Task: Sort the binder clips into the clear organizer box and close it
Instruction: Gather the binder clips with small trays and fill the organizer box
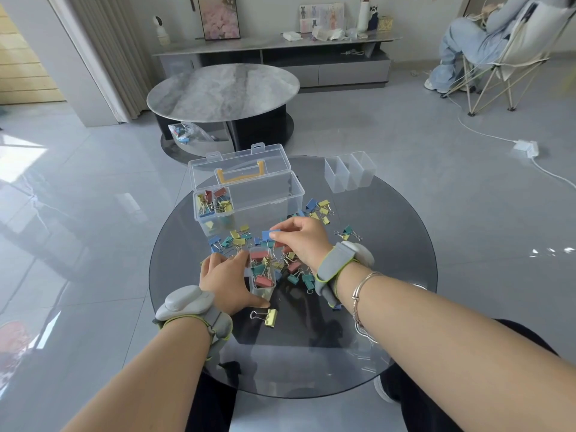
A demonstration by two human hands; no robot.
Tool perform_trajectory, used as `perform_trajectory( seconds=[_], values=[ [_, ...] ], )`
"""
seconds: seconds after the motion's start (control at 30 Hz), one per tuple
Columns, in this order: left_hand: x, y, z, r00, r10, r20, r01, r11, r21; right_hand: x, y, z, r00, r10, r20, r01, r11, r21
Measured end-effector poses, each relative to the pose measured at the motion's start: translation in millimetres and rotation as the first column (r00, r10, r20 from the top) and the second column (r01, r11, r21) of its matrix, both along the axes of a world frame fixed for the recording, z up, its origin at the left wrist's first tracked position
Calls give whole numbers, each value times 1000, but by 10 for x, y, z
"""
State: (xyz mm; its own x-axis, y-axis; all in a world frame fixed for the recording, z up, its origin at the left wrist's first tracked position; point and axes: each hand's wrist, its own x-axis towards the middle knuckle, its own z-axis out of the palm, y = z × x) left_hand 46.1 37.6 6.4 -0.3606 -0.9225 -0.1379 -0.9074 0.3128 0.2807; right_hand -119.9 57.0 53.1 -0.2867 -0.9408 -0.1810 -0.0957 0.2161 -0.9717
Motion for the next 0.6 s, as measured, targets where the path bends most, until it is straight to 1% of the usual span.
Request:
perform_trajectory(
  seconds=[0.07, 0.1, 0.2, 0.27, 0.3, 0.37, 0.4, 0.43, 0.47, 0.5, 0.57, 0.6],
  values=[
    [5, -8, -11, 1000, 6, -10, -6, 1000, -3, -18, -16, -38, 999, -29, -21, 29, 1000, 9],
    [9, -13, -12, 1000, 14, -27, -14, 1000, -3, -47, -36, -64, 997, -54, -59, 55, 998, 14],
    [19, -48, 3, 994, 38, -107, -40, 999, -24, -205, -87, -145, 960, -94, -265, 110, 993, 46],
    [28, -91, 30, 990, 59, -131, -65, 997, -38, -294, -80, -205, 902, -24, -431, 79, 991, 109],
    [29, -109, 40, 989, 65, -133, -71, 997, -43, -313, -57, -232, 873, 30, -487, 56, 986, 159],
    [25, -142, 48, 990, 64, -127, -71, 996, -53, -293, -14, -278, 814, 136, -565, 22, 965, 262],
    [14, -149, 43, 991, 61, -123, -69, 996, -56, -273, -1, -290, 779, 162, -605, 17, 960, 280],
    [19, -151, 46, 990, 61, -125, -70, 995, -65, -238, -7, -278, 758, 157, -633, 15, 966, 257],
    [14, -154, 37, 989, 61, -135, -71, 995, -77, -217, -25, -262, 763, 131, -634, 4, 978, 206],
    [9, -159, 40, 987, 64, -148, -78, 993, -91, -189, -50, -217, 798, 115, -591, -28, 988, 154],
    [-9, -187, 75, 985, 67, -160, -87, 988, -125, -107, -105, -73, 890, 164, -424, -121, 984, 127],
    [-23, -209, 98, 985, 63, -161, -86, 986, -141, -72, -136, 7, 915, 200, -351, -160, 977, 140]
  ],
)
